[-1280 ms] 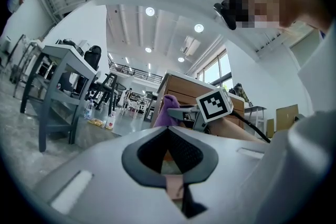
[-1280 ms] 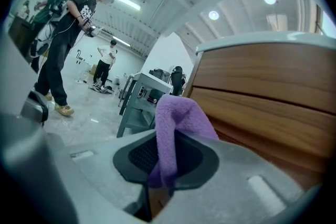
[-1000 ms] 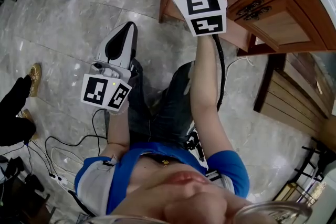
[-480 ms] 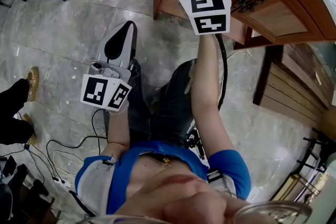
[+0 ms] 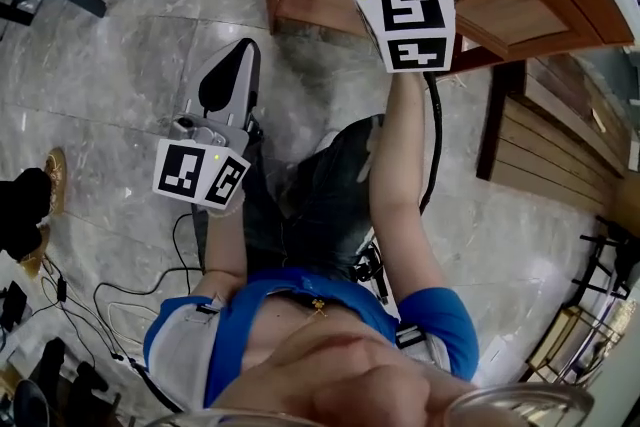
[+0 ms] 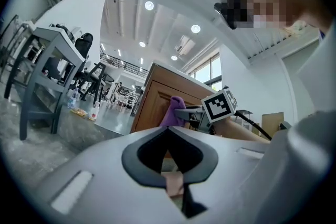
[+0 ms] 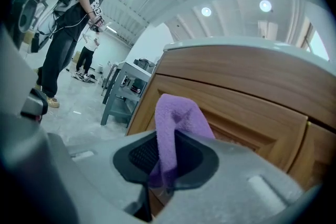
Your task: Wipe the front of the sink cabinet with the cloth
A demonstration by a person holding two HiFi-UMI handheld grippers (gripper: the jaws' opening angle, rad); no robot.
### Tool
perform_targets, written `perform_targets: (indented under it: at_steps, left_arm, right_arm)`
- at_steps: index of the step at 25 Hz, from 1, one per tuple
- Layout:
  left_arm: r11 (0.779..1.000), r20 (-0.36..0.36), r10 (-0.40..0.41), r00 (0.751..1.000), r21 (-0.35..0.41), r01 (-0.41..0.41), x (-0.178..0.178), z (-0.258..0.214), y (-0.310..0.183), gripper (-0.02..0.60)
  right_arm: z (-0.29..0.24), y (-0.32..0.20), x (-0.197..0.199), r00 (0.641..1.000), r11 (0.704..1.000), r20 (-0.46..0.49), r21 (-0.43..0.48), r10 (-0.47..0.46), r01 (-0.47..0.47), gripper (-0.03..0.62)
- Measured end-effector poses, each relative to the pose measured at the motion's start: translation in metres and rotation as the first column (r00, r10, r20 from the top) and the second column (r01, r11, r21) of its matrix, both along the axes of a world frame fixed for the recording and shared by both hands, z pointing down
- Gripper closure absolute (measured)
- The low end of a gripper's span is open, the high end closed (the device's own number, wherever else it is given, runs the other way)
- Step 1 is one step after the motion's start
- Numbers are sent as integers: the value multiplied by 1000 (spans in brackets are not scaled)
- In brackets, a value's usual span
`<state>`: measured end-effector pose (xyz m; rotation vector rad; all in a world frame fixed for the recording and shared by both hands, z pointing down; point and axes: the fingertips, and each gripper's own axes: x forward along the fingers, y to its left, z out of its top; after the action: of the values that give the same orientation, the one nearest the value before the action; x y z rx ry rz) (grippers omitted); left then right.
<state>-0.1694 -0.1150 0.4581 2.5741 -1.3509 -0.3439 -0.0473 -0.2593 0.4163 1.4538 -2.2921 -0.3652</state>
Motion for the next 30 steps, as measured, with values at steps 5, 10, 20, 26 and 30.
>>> perform_targets:
  at_steps: [5,10,20,26,30]
  left_arm:
    - [999,2,32,999,-5,-32,14,2,1,583]
    - [998,-1,58,998,-11,-58,22,6,2,583]
    - [998,-3,55,998,-15,-55,19,9,4,583]
    - [998,-8,60,998,-21,-60,17,12,3,583]
    - [997,-8,68,998,-34,-68,20,18,2,583]
  right_arm:
    - [0,7,33,999,999,8,-8,53,-53,533]
    - [1,12,58,993,993,-6,-15,114,-114,533]
    - [1,15,74,987,987,4,-3,159,-159,533]
    - [15,15,78,986,986,-18,-11,165,-165,533]
    - [30,16,75,986,986,-53,-46,159,-162,533]
